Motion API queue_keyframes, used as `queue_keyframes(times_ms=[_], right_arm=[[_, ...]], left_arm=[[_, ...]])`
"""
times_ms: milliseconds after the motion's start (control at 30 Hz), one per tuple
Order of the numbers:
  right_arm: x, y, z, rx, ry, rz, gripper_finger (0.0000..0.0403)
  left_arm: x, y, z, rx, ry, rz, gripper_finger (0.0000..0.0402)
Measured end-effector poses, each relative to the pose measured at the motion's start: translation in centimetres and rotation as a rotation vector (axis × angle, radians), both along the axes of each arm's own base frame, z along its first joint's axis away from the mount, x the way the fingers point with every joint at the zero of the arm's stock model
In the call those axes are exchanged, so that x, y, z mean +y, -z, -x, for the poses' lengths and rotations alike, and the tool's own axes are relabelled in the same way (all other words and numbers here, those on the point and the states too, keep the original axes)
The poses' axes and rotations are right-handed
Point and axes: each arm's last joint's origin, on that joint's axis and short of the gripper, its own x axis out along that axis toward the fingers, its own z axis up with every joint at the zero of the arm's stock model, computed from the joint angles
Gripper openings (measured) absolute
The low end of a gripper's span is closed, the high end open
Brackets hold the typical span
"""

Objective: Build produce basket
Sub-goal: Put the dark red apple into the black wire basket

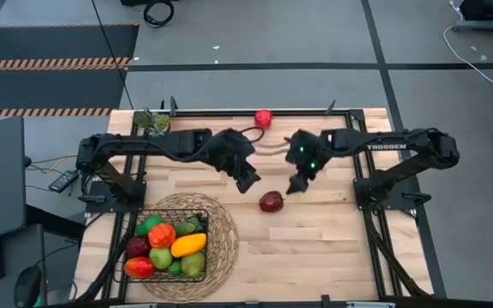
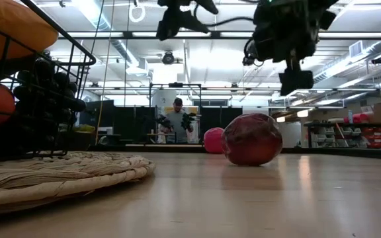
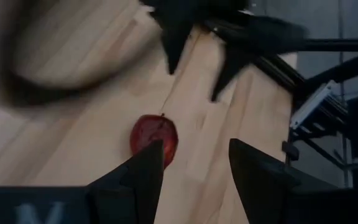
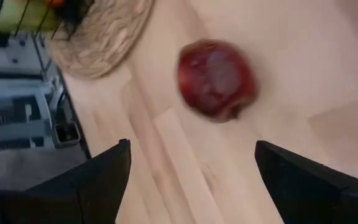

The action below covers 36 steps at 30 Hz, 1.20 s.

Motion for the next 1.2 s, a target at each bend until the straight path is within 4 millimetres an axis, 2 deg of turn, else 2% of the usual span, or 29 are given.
queue_keyframes(times_ms=[200, 300, 433, 533, 767, 900, 1133, 1200], right_arm=[[2.6, 0.0, -0.4, -0.001, -0.067, 0.019, 0.0346], [3.4, 0.2, 0.0, 0.052, -0.095, 0.017, 0.0346], [3.9, -0.1, 2.0, 0.164, -0.097, 0.054, 0.0346], [4.1, -1.2, 3.9, 0.195, -0.064, 0.108, 0.0346], [4.3, -4.9, 8.0, 0.045, 0.102, 0.095, 0.0352], [4.3, -6.3, 10.0, -0.034, 0.187, 0.074, 0.0353], [4.1, -7.4, 12.1, -0.110, 0.283, 0.051, 0.0353], [4.1, -7.5, 12.4, -0.118, 0.301, 0.046, 0.0352]], left_arm=[[-1.7, 0.3, -0.3, 0.011, -0.067, 0.037, 0.0188], [-2.3, 1.5, -1.3, 0.021, -0.063, 0.025, 0.0192], [-3.0, 3.9, -3.2, 0.043, -0.042, 0.017, 0.0212], [-3.1, 5.8, -4.7, 0.047, -0.027, 0.025, 0.0241], [-3.2, 9.6, -7.2, 0.053, 0.050, 0.089, 0.0321], [-3.2, 10.5, -7.5, 0.066, 0.117, 0.025, 0.0351], [-3.1, 10.5, -7.5, 0.050, 0.213, -0.203, 0.0356], [-3.1, 11.0, -7.8, 0.048, 0.252, -0.247, 0.0356]])
